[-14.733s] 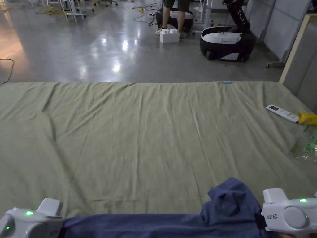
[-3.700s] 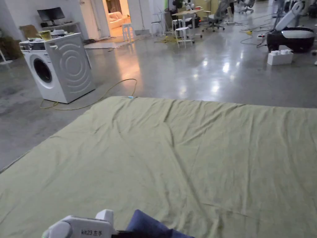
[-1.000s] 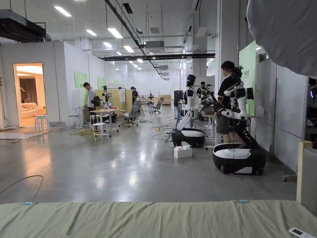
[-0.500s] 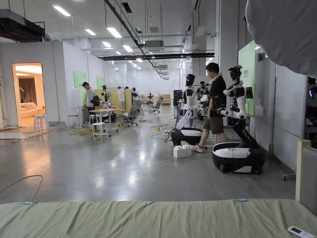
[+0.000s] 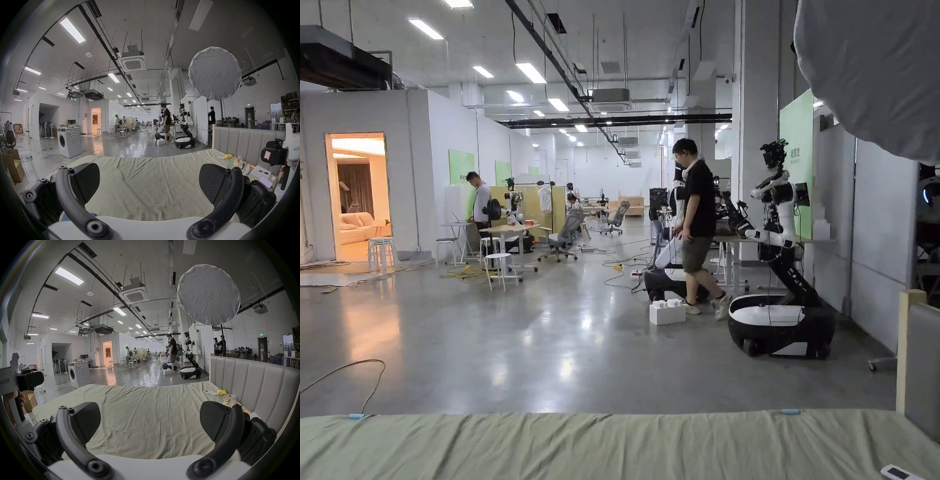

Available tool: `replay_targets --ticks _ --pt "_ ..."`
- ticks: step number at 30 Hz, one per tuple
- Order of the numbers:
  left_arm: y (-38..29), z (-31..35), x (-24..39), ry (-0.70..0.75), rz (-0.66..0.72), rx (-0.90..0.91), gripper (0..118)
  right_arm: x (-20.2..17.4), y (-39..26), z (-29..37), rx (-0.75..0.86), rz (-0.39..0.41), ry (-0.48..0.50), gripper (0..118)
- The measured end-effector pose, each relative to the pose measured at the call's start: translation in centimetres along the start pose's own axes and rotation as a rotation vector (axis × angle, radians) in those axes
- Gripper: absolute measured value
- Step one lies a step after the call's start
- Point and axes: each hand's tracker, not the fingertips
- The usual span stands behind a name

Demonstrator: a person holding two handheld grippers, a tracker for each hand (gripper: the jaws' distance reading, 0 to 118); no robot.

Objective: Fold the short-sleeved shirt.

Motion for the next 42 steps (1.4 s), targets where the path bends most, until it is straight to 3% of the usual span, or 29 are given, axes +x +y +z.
replay_targets --ticks 11,16,18,27,33,42 --pt "0.0 -0.1 -0.3 -0.009 0.019 -0.009 118 0.7 1.2 -0.1 -0.03 -0.227 0.047 118" --pt "-0.1 -0.1 -0.2 -0.012 0.018 -0.021 118 -0.3 2.9 0.2 -0.164 -0.31 -0.081 118" --pt "-0.2 -0.1 -0.2 -0.014 0.034 -0.023 118 -0.7 3.4 0.2 -0.203 -0.322 -0.122 118" --pt "-0.2 -0.1 0.2 -0.032 0.035 -0.028 118 -1.0 3.7 0.3 -0.173 -0.322 -0.13 118" --pt "-0.1 -0.1 0.1 -0.031 0.045 -0.026 118 -0.4 3.5 0.3 -0.184 -0.383 -0.117 118" --pt "-0.2 -0.2 0.1 -0.029 0.045 -0.036 118 -1.1 3.5 0.2 -0.183 -0.312 -0.116 118"
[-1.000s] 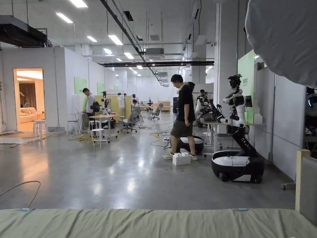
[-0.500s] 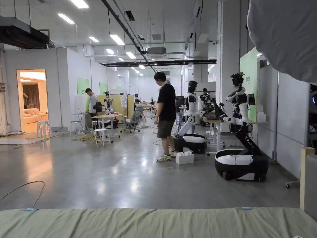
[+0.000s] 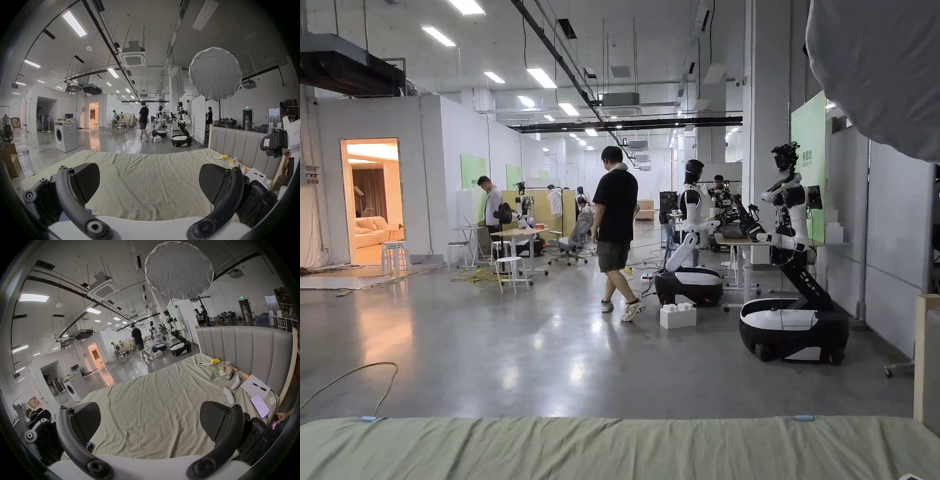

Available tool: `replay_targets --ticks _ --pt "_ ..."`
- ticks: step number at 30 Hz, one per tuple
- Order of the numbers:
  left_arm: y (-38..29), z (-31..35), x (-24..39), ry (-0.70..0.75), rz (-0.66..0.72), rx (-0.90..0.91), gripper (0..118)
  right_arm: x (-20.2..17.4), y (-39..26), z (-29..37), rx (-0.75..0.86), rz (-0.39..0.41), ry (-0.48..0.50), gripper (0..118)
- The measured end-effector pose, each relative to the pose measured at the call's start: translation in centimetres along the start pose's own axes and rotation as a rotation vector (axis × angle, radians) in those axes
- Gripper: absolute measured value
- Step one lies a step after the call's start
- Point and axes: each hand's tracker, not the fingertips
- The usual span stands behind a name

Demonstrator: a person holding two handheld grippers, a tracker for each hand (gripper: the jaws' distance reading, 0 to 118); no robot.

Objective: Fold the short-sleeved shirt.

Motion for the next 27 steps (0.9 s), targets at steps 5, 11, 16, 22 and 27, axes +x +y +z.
replay_targets --ticks 5,11,16,22,27 --pt "0.0 -0.1 0.0 -0.003 -0.003 -0.001 118 -0.4 -0.1 -0.3 0.012 0.027 -0.005 118" --pt "-0.1 0.0 0.0 0.001 -0.007 -0.005 118 -0.1 -0.4 -0.7 0.026 0.056 -0.065 118" --pt "-0.1 -0.1 0.1 -0.005 0.002 -0.007 118 0.1 -0.9 -1.0 0.03 0.058 -0.004 118" --pt "-0.1 0.1 0.2 -0.006 -0.014 -0.009 118 1.5 -2.0 -0.5 0.174 0.221 0.164 118" --pt "-1.0 -0.5 -0.1 -0.004 0.013 -0.043 118 1.3 -2.2 -0.6 0.158 0.246 0.141 118"
